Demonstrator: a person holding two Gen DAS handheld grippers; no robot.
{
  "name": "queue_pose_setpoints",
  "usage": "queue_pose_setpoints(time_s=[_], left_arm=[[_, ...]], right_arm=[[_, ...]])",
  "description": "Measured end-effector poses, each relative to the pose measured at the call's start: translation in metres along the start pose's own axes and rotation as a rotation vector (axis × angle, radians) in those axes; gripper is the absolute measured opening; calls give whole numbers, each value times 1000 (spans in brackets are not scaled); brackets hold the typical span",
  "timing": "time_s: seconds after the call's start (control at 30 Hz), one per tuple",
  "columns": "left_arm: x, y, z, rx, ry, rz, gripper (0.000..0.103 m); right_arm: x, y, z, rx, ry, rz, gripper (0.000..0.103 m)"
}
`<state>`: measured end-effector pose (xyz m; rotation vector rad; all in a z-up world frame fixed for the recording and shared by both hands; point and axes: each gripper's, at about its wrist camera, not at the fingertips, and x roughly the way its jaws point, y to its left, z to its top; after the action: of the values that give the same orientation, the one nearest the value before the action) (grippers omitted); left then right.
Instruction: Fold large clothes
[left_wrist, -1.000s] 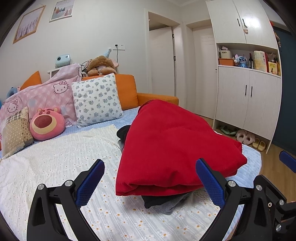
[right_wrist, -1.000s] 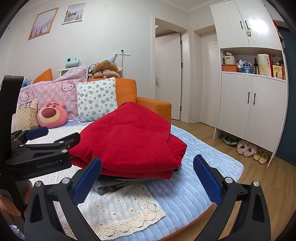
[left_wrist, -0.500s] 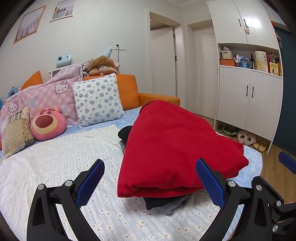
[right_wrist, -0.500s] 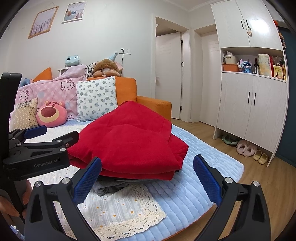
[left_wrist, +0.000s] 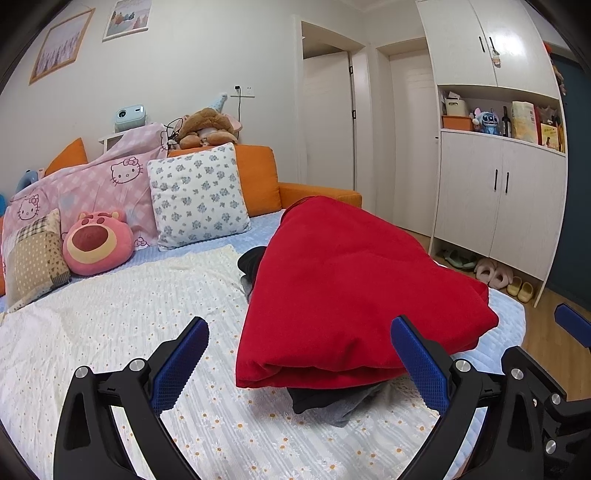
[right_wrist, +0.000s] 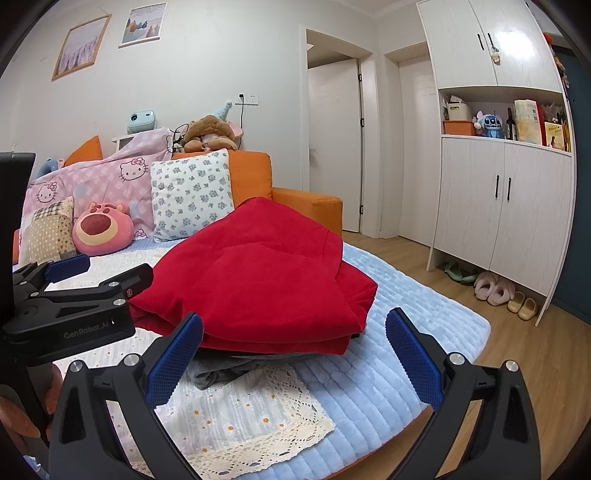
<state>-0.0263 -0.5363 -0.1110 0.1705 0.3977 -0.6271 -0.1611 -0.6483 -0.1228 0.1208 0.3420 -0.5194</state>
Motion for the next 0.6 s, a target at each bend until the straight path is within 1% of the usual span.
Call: queue_pose_setpoints(time_s=[0.17,0.37,0.6], left_arm=[[0,-1,-1,6,-2,5,100],[-5,1,0,7,-1,-13,100],[-14,-5,-2,47,-33,1,100]], right_arm=[[1,4,0,-13,4,5,98],[2,7,0,0,7,8,98],[2,6,0,13,11,1,98]])
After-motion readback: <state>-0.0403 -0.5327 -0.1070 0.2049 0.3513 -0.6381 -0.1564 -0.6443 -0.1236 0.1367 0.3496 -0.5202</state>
